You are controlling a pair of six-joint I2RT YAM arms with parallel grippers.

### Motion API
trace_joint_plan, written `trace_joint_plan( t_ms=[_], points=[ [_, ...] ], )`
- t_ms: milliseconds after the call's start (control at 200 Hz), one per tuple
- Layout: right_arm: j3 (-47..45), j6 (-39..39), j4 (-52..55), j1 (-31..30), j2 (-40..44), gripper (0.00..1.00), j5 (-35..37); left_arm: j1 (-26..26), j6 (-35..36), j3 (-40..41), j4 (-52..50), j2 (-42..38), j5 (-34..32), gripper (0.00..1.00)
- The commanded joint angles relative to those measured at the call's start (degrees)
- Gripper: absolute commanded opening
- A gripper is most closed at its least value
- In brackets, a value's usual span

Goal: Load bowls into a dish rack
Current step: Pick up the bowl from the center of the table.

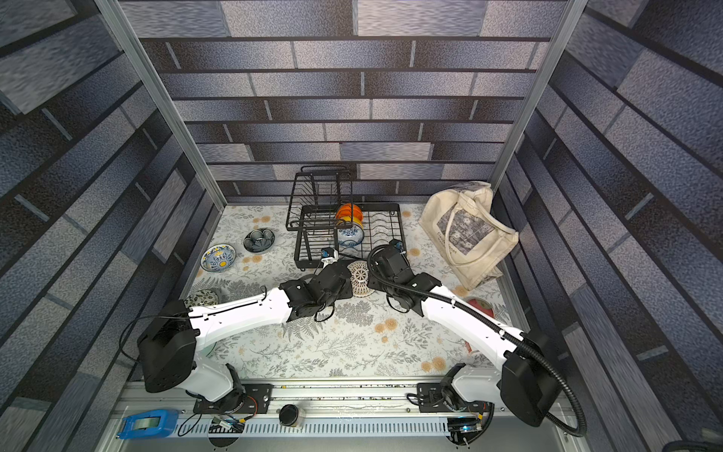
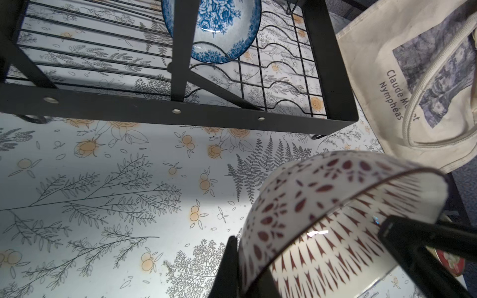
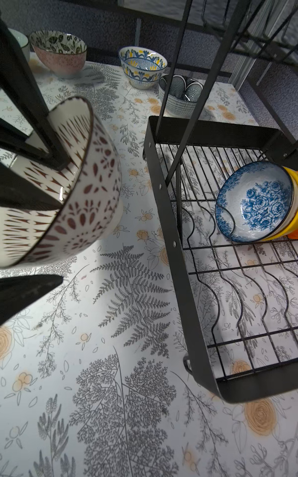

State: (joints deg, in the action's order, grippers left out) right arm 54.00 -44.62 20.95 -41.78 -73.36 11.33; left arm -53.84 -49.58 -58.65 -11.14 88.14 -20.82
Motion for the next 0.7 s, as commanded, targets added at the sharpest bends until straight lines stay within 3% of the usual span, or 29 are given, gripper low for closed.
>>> trace_joint_plan(
  t_ms=[0,135,331,486,696],
  points=[
    [2.65,-2.56,2.8,-0.41,0.7,0.47,1.06,0.87,-2.04,1.58,2.21,-1.94,-4.92,0.0],
    [4.74,-5.65,6.61,-0.32,2.08,0.66,2.69,1.62,-3.6,4.39,5.58,-3.56,-8.73,0.0],
    [11.9,-17.37,14.74,0.2,2.48,0.99,4.08,0.82,2.22,5.04,11.67,-2.54,-13.62,0.0],
    [14.8,-27.13,15.39,0.56,2.14,1.0,0.01,-1.24,10.93,5.72,20.8,-0.14,-15.64,0.0],
    [9.15,-41.85,4.84,0.65,3.48,1.0,-5.77,-3.84,16.77,7.3,30.21,2.44,-18.21,0.0]
  ],
)
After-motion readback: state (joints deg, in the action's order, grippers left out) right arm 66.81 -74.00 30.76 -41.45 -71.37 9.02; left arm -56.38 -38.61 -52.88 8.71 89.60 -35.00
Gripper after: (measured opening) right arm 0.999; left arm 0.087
